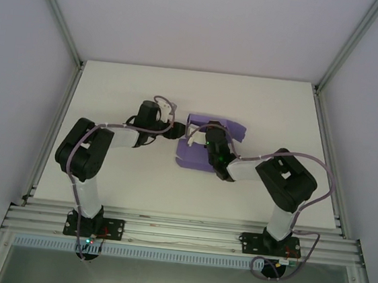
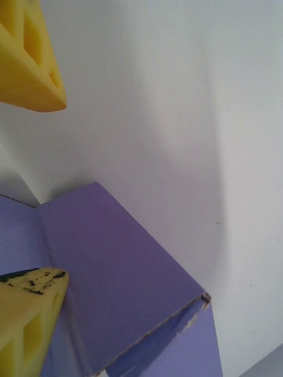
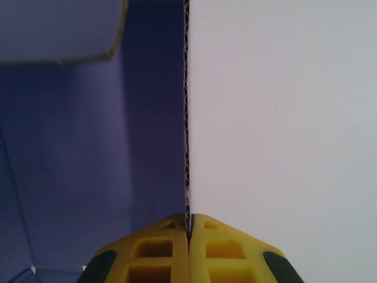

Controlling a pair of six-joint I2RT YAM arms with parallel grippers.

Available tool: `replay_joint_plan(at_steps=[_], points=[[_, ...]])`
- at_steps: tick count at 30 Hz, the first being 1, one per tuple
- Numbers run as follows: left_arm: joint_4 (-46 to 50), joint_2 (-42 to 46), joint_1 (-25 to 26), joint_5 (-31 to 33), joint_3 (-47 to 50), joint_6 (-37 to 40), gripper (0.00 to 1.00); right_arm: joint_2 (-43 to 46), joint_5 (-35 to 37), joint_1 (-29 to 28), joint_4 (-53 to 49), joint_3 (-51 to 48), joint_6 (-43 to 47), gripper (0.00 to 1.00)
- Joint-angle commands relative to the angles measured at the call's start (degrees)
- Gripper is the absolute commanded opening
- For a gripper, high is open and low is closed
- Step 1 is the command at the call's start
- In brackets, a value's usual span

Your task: Assemble paper box

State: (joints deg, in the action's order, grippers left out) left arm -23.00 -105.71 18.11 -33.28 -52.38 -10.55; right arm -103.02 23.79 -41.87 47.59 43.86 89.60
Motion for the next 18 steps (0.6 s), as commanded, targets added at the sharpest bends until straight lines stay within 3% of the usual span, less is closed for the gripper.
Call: replay_joint_plan(at_steps=[1, 10, 18], points=[[-3.0, -1.9, 0.9, 2.9, 0.1, 4.2, 0.69, 0.8, 1.7, -0.6, -2.2, 0.8, -2.6, 0.0], [-7.8, -1.2, 2.0, 1.6, 4.7, 4.7, 0.68, 0.8, 2.5, -0.6, -4.4, 1.3, -4.2, 0.0], [-9.7, -2.3, 2.5, 0.7, 2.6, 4.1, 0.64, 0.4, 2.5, -1.1, -5.6, 1.7, -5.8, 0.0]])
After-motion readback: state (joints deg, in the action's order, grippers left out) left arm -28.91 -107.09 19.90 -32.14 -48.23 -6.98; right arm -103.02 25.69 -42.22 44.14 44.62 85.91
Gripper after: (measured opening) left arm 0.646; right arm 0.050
